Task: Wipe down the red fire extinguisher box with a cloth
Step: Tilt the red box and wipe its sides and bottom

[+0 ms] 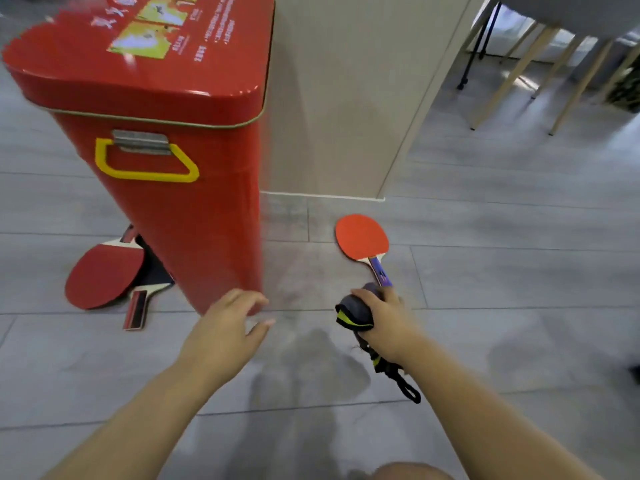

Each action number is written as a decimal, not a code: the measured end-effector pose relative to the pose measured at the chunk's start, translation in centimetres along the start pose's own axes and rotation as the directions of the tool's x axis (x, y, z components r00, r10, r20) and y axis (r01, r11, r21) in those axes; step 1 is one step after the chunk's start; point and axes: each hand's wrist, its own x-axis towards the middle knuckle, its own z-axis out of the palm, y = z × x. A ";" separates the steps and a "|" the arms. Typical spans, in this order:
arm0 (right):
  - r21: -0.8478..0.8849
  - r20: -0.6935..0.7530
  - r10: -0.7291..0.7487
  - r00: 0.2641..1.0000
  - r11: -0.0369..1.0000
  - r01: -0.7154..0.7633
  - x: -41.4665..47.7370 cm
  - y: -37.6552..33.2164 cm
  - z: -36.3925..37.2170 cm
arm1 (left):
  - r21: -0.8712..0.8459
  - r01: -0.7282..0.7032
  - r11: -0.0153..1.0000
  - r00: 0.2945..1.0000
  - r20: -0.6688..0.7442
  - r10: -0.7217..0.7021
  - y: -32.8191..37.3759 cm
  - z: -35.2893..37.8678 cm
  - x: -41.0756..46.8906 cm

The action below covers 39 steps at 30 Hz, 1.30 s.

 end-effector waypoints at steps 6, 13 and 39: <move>-0.147 0.202 0.195 0.960 0.975 -0.167 0.3 4.4 3.1 | 0.042 0.021 0.999 0.989 0.147 -0.027 1.1 3.1 0.6; 0.049 -0.037 -0.034 0.999 0.998 0.036 1.1 1.3 -2.4 | 0.049 -0.077 0.996 0.995 0.062 0.074 3.4 -0.4 0.9; -0.564 -0.222 -0.895 0.388 0.442 0.698 6.1 -18.1 -22.8 | -0.558 -0.049 0.828 0.834 -0.479 -0.274 6.6 -19.4 5.1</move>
